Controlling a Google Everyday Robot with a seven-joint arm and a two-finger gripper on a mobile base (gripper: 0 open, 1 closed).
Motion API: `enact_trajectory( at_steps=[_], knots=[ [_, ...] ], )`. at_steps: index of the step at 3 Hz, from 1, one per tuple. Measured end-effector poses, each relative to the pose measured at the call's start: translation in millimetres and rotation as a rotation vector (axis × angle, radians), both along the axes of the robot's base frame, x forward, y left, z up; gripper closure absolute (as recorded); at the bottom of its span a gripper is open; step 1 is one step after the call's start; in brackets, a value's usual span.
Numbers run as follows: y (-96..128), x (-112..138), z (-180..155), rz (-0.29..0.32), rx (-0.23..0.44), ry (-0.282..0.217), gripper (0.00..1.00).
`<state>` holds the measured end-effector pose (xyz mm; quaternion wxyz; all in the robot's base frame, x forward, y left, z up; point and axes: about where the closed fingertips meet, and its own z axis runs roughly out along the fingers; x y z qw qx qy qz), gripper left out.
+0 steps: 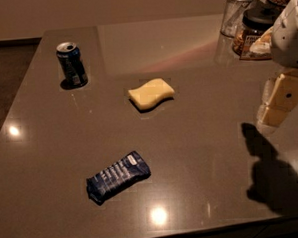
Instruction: Move sponge near rxbar blueberry
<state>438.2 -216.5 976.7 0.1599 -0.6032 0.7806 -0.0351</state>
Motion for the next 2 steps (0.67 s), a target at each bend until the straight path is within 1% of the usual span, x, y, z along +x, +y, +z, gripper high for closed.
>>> enact_trajectory(
  at_steps=[1, 2],
  knots=[
    [0.0, 0.0, 0.0, 0.000, 0.000, 0.000, 0.00],
    [11.6, 13.5, -5.4, 0.014, 0.030, 0.002, 0.00]
  ],
)
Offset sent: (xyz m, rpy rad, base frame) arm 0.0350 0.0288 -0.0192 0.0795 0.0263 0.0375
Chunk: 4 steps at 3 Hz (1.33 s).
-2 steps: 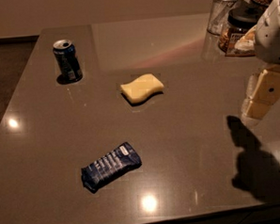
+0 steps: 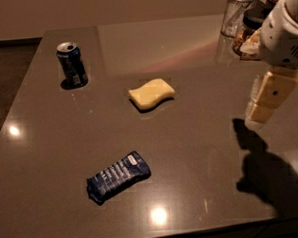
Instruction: Move sponge near rxbar blueberry
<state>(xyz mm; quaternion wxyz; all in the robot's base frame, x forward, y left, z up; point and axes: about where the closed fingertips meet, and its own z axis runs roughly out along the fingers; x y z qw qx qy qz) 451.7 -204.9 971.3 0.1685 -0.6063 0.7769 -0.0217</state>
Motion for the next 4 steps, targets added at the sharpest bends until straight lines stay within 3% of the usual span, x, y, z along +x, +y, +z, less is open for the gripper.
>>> enact_trajectory(
  at_steps=[2, 4],
  knots=[
    [48.1, 39.7, -24.0, 0.056, 0.078, 0.037, 0.00],
    [92.3, 84.8, -60.3, 0.137, 0.063, 0.074, 0.00]
  ],
)
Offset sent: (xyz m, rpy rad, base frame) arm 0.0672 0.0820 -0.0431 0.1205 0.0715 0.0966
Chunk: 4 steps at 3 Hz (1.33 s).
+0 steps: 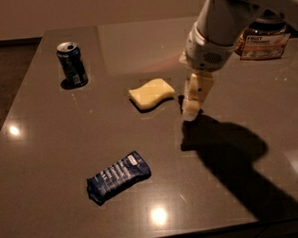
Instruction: Move sponge near rxbar blueberry
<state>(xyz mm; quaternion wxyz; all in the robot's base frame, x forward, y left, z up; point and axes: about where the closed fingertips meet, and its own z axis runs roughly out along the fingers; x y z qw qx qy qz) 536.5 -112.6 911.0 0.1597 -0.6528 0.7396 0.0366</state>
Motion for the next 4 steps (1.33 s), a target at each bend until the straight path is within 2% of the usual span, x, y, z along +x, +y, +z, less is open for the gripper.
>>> enact_trajectory(
  at_steps=[1, 3, 4],
  knots=[
    [12.2, 24.3, -23.7, 0.014, -0.005, 0.032, 0.00],
    [35.2, 64.5, -60.6, -0.015, -0.009, 0.063, 0.00],
    [46.3, 78.5, -68.2, -0.027, -0.016, 0.076, 0.18]
  ],
)
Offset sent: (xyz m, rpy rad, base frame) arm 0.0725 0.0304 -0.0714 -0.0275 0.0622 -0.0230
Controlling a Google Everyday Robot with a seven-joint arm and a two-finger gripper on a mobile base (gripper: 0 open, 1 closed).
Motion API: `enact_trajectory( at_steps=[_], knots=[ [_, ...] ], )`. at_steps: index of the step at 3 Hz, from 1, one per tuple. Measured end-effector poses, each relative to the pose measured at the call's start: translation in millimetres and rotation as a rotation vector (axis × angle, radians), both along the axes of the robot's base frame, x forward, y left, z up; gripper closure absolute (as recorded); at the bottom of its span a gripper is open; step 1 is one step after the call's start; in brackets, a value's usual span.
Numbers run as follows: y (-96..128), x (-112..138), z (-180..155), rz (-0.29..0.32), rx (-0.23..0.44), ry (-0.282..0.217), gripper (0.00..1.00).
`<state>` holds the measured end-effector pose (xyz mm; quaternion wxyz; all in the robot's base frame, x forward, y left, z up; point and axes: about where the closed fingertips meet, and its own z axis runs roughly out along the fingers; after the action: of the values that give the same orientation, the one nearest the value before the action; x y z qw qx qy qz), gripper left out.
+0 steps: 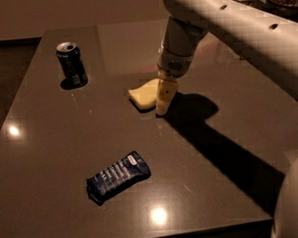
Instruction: Move sponge near rxbar blueberry
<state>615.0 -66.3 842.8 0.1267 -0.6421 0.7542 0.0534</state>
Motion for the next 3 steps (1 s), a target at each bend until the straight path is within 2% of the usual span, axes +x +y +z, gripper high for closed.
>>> enact_trajectory(
  at_steps=[1, 2, 3],
  knots=[
    [0.7, 5.8, 1.8, -0.025, 0.006, 0.013, 0.41],
    [0.7, -6.0, 19.7, -0.027, 0.038, -0.001, 0.65],
    [-1.3, -44.2, 43.8, -0.008, 0.068, -0.002, 0.88]
  ],
)
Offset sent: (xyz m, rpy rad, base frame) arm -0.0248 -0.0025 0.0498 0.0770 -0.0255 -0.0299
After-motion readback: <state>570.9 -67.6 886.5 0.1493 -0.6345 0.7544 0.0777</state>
